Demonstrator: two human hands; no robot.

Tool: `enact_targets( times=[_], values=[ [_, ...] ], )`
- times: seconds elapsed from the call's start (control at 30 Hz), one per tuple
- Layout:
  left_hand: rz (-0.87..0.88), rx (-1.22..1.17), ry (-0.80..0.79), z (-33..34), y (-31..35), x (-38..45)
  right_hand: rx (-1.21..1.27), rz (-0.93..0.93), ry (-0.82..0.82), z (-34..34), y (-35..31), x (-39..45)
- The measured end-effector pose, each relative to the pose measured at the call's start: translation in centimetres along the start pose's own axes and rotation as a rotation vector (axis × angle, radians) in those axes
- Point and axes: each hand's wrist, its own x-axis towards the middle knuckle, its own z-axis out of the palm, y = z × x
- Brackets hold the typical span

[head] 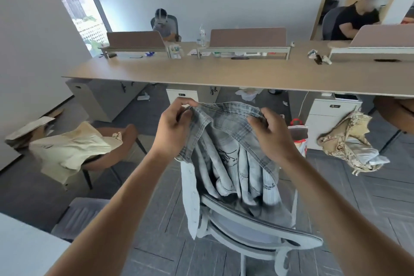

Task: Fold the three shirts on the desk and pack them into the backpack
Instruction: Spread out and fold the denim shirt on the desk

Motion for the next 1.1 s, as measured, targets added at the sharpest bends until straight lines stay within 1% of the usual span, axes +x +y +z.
enact_targets(
  times=[0.1, 0.17, 0.33, 0.4, 0.5, 0.57, 0.63, 0.73, 0.8, 0.87, 0.93, 1.0, 1.1],
  values=[
    [0.004, -0.053, 0.002, -3.1, -1.8, 1.5, -0.092, -0.043, 0.008, 2.8, -0.7, 1.6],
    [-0.004, -0.115, 0.011, -5.3, -3.6, 2.8, -0.101, -0.077, -0.012, 4.9, -1.0, 2.9],
    [-0.011, -0.206, 0.037, -11.2, -7.9, 6.6, -0.142, -0.157, -0.154, 10.7, -3.7, 6.4],
    [-0.023, -0.238, 0.039, -14.0, -9.6, 8.7, -0.209, -0.199, -0.191, 13.1, -5.0, 8.2],
    [-0.007, -0.251, 0.026, -18.3, -11.8, 13.2, -0.401, -0.255, -0.209, 16.8, -6.4, 11.7],
    [0.027, -0.239, 0.019, -20.8, -12.9, 16.4, -0.488, -0.264, -0.168, 19.2, -7.1, 14.3],
    [0.066, -0.275, -0.013, -22.6, -13.8, 19.2, -0.491, -0.308, -0.059, 21.3, -7.7, 16.8],
    [0.157, -0.287, -0.139, -24.6, -14.9, 23.0, -0.478, -0.327, 0.044, 23.7, -8.3, 20.1],
    [0.178, -0.267, -0.220, -25.4, -15.8, 25.6, -0.568, -0.290, 0.039, 24.9, -8.4, 22.0],
    [0.191, -0.226, -0.247, -25.6, -17.0, 28.2, -0.731, -0.258, 0.020, 25.8, -7.9, 24.0],
    [0.177, -0.231, -0.290, -25.2, -18.6, 31.0, -0.823, -0.269, 0.047, 26.6, -6.9, 26.6],
    [0.166, -0.235, -0.310, -24.4, -20.5, 33.6, -0.800, -0.282, 0.108, 27.2, -5.5, 29.6],
    [0.195, -0.267, -0.303, -23.0, -23.1, 38.0, -0.630, -0.295, 0.213, 28.0, -3.0, 34.5]
  ],
)
